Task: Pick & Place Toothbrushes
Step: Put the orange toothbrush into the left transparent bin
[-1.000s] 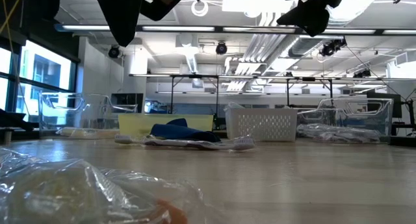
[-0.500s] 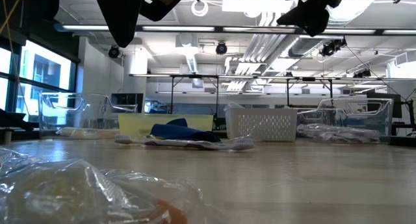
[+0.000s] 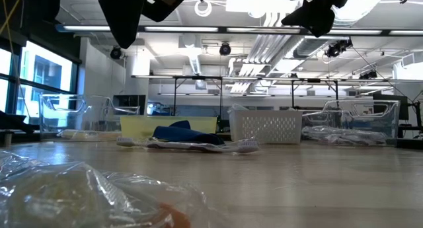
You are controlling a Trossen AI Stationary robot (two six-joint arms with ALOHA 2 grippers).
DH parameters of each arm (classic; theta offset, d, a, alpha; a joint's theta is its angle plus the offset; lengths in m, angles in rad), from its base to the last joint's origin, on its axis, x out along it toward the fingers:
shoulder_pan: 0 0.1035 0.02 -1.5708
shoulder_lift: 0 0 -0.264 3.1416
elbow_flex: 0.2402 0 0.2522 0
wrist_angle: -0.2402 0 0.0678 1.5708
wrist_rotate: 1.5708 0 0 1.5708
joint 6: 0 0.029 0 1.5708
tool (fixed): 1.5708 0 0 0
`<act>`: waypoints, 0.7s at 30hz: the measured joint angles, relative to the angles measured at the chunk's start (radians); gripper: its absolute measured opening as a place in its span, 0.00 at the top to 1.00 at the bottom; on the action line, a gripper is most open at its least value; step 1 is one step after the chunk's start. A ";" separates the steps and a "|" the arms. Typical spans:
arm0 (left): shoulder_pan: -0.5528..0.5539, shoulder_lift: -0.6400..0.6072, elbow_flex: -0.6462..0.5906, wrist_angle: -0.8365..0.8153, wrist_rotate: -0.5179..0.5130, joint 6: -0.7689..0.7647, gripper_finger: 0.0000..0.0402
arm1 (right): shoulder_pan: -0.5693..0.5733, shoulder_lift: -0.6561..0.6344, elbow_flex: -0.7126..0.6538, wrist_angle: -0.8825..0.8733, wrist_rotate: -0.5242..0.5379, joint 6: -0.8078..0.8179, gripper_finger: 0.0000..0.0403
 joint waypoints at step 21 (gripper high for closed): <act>0.000 0.060 -0.002 -0.041 -0.009 -0.067 0.54 | 0.000 0.000 0.001 -0.005 0.000 0.000 0.42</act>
